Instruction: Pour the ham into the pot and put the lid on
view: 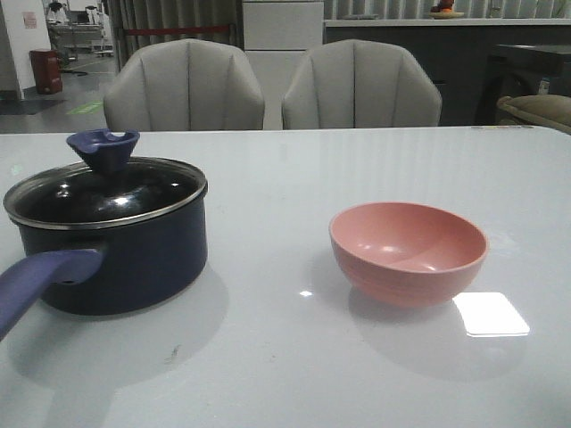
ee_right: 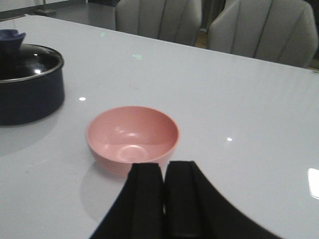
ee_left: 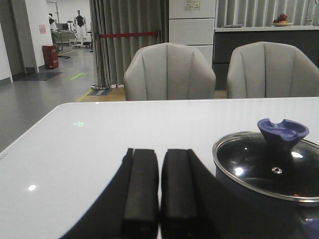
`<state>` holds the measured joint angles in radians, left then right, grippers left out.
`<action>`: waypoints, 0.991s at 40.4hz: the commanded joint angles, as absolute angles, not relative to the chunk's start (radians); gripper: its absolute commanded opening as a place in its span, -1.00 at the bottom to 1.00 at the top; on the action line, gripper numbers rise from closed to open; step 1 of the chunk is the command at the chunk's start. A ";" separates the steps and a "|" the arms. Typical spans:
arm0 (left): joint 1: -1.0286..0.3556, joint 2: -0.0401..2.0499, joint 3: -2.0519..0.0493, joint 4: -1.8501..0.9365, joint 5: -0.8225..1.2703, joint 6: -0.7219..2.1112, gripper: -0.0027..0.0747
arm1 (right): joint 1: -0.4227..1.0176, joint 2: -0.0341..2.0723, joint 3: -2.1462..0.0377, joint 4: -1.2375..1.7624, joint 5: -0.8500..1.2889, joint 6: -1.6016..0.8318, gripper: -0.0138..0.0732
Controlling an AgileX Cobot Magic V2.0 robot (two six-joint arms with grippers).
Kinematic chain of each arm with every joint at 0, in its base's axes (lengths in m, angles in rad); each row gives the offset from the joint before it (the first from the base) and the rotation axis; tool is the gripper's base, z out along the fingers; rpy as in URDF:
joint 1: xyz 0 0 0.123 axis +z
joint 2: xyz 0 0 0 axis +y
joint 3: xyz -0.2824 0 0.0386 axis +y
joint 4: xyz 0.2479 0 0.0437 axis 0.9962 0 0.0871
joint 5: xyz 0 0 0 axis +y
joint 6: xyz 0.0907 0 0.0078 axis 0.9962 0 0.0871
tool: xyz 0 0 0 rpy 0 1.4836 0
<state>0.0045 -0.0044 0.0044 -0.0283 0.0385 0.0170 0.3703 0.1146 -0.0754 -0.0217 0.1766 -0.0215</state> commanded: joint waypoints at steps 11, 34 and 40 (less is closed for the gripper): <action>0.003 -0.023 0.027 -0.029 -0.045 0.018 -0.64 | 0.143 -0.025 0.022 -0.053 -0.017 -0.011 -0.34; 0.003 -0.023 0.027 -0.029 -0.045 0.018 -0.64 | 0.136 -0.030 0.022 -0.010 -0.031 0.000 -0.34; 0.003 -0.023 0.027 -0.029 -0.045 0.018 -0.64 | 0.136 -0.030 0.022 -0.010 -0.031 0.000 -0.34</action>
